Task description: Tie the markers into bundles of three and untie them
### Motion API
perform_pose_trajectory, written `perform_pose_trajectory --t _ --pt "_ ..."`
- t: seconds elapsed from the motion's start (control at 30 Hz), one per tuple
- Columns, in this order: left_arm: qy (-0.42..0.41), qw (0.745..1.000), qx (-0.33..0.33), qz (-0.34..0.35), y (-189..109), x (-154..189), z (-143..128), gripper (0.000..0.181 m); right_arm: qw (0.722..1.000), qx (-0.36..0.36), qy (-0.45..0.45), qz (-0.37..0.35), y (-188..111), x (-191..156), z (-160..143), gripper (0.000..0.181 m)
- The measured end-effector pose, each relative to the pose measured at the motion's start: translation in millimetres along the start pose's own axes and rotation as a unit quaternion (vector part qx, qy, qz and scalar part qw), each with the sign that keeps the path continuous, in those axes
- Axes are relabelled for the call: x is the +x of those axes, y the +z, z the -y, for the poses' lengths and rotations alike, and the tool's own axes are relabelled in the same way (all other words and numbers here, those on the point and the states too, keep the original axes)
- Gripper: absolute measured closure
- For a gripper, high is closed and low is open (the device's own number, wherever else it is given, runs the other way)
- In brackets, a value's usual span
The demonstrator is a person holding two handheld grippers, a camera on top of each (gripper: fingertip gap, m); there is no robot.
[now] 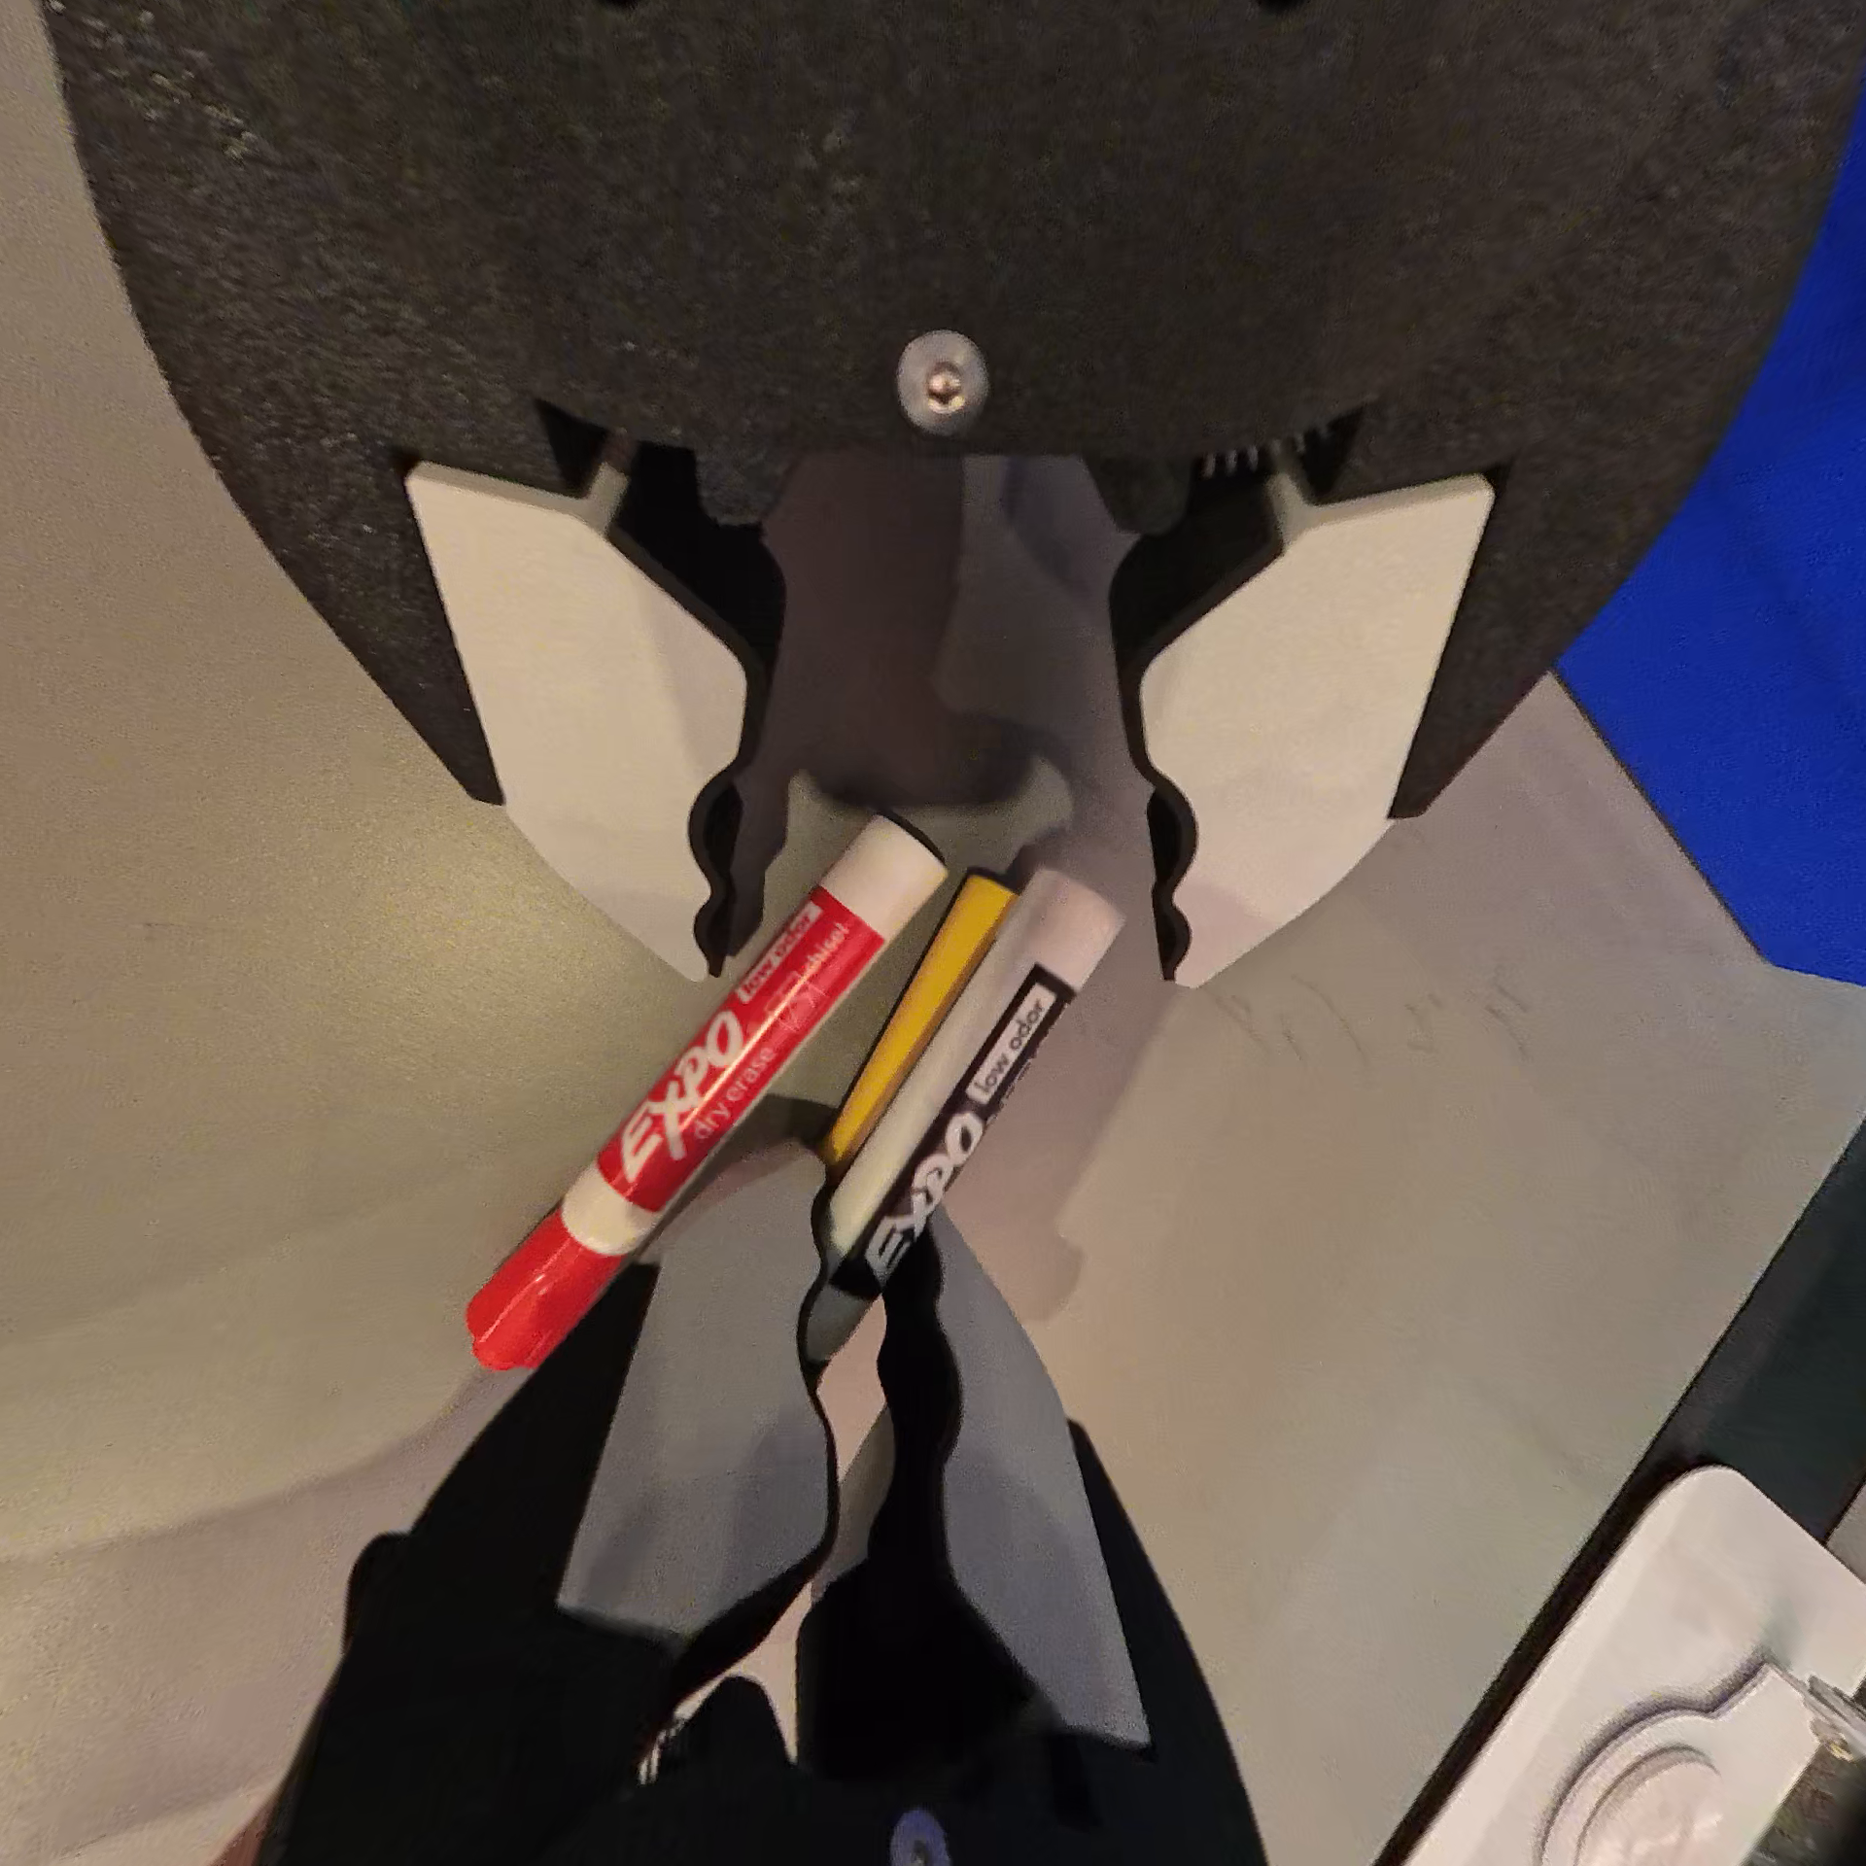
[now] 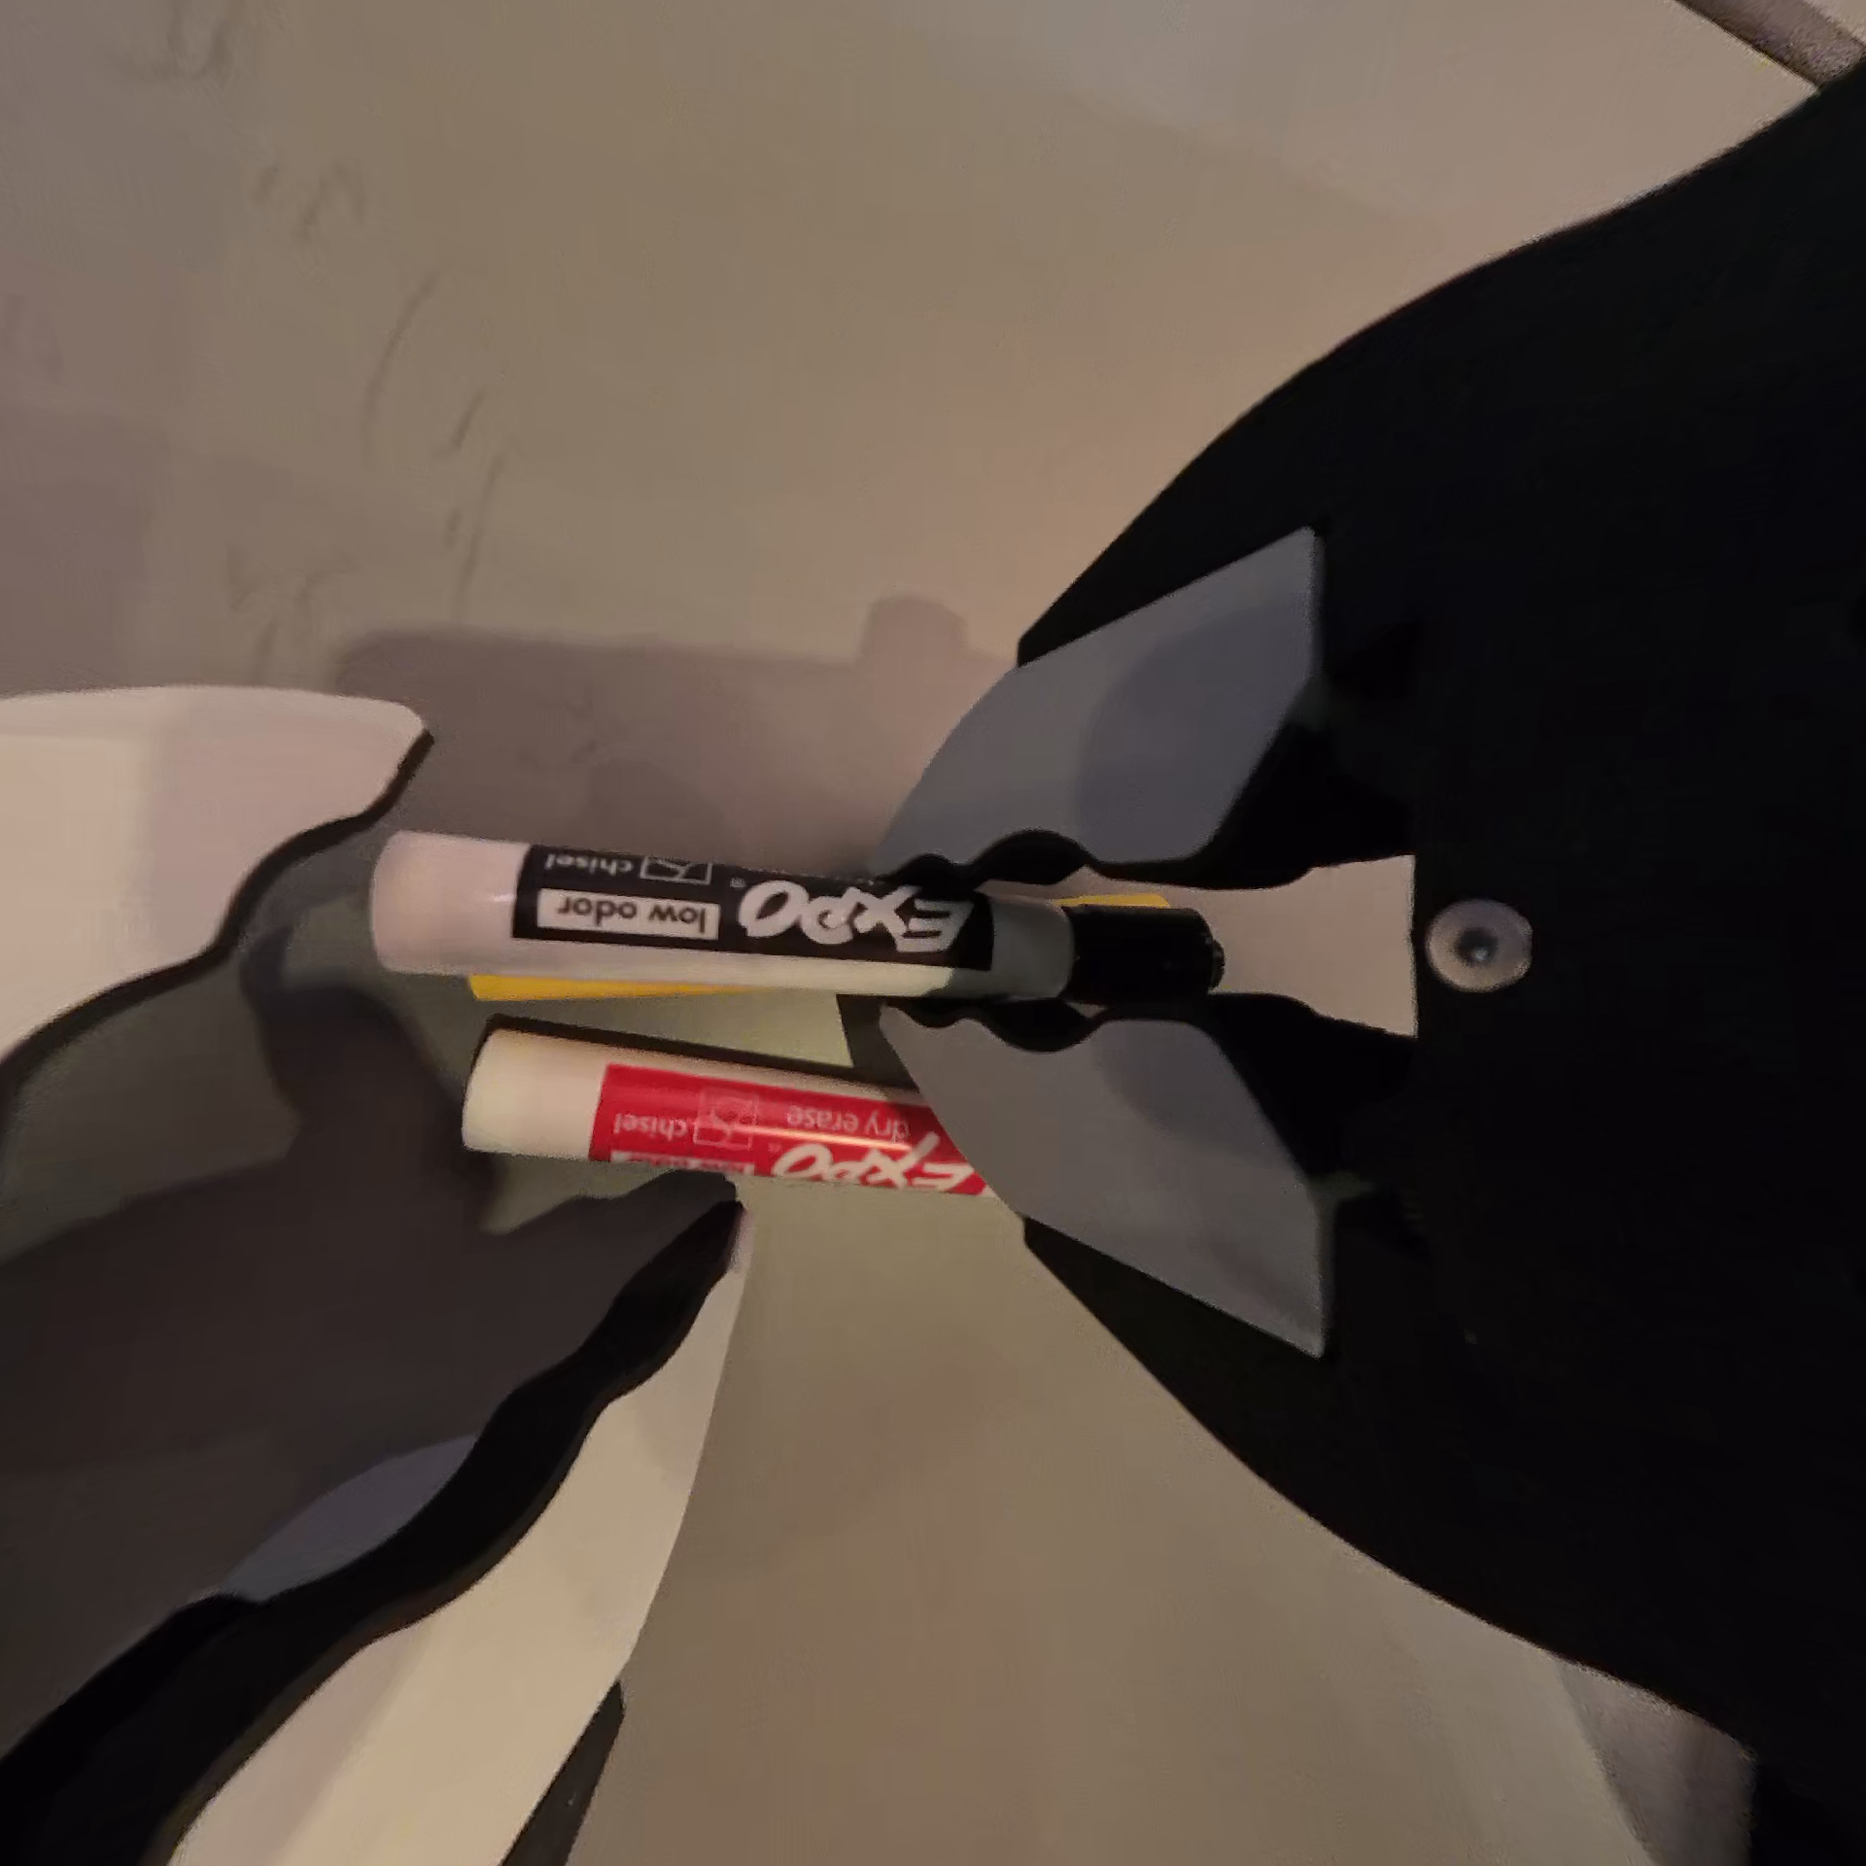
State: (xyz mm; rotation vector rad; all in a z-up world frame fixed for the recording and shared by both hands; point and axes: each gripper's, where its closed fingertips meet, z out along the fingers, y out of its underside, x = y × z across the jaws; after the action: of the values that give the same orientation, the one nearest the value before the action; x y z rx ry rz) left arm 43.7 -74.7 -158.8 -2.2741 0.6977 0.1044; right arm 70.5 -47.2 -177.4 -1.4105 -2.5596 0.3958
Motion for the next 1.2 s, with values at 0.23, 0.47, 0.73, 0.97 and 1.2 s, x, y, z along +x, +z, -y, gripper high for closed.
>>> perform_pose_trajectory --t 0.23,0.47,0.73,0.97,1.2 --pt "0.001 1.000 -0.005 -0.003 4 2 -3 0.102 1.000 -0.019 0.004 0.013 -3 4 -10 0.162" --pt "-0.004 1.000 -0.002 -0.006 6 3 -2 0.102 0.999 -0.033 0.008 0.010 -2 6 -9 0.156" --pt "-0.008 1.000 0.004 -0.004 1 0 0 0.103 1.000 -0.008 0.012 0.004 -2 5 -10 0.162" --pt "-0.016 1.000 0.017 -0.020 -8 -3 8 0.104 0.996 0.036 0.074 0.042 -9 4 -23 0.162" --pt "0.062 0.996 0.066 -0.018 -11 1 30 0.100 0.976 0.077 0.152 0.133 -28 -4 -33 0.162"
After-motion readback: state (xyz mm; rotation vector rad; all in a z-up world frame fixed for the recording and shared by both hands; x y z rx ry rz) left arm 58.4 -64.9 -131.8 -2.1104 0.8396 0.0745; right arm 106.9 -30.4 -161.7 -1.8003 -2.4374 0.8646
